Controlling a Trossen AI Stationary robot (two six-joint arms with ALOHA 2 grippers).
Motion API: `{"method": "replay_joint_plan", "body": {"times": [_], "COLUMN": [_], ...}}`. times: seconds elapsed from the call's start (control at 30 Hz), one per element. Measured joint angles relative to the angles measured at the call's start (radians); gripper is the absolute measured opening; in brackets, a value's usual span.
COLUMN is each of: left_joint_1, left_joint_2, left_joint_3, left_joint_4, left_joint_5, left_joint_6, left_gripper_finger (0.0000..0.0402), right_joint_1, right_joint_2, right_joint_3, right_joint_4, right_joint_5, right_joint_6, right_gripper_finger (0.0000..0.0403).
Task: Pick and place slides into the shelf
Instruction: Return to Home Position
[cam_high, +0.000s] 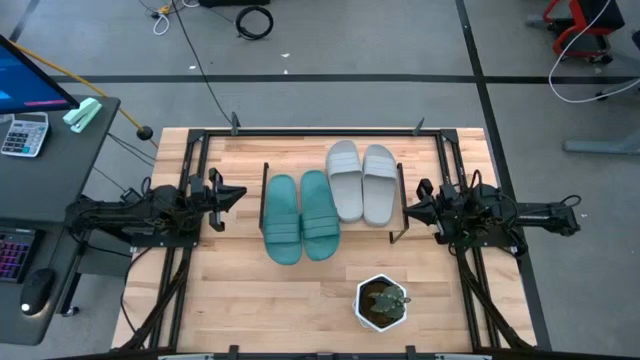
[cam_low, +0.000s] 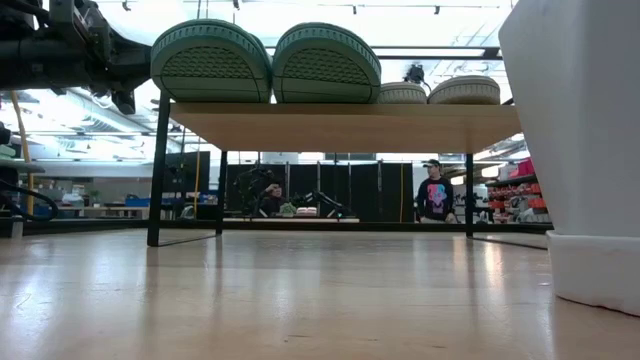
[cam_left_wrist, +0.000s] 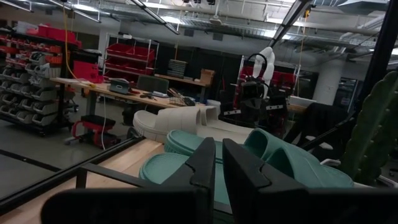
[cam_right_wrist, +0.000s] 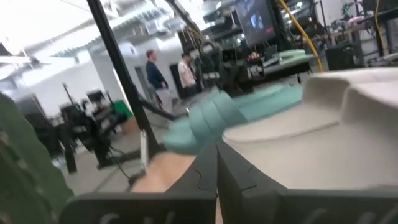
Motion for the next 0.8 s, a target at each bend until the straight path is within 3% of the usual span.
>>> {"method": "replay_joint_plan", "body": {"times": [0.6, 0.8], "left_joint_1": [0.000, 0.000], "left_joint_2": [0.000, 0.000], "left_joint_3": [0.000, 0.000], "left_joint_4": [0.000, 0.000], "left_joint_5": [0.000, 0.000], "left_joint_6": [0.000, 0.000], "left_gripper_finger": [0.0025, 0.0034], "right_joint_1": [0.000, 0.000], "right_joint_2": [0.001, 0.001], "right_joint_3": [0.000, 0.001], "right_joint_4": [-0.057, -0.107], "right_joint_5": [-0.053, -0.046], "right_joint_6": [-0.162, -0.128], "right_gripper_finger": [0.0001, 0.0004]}}
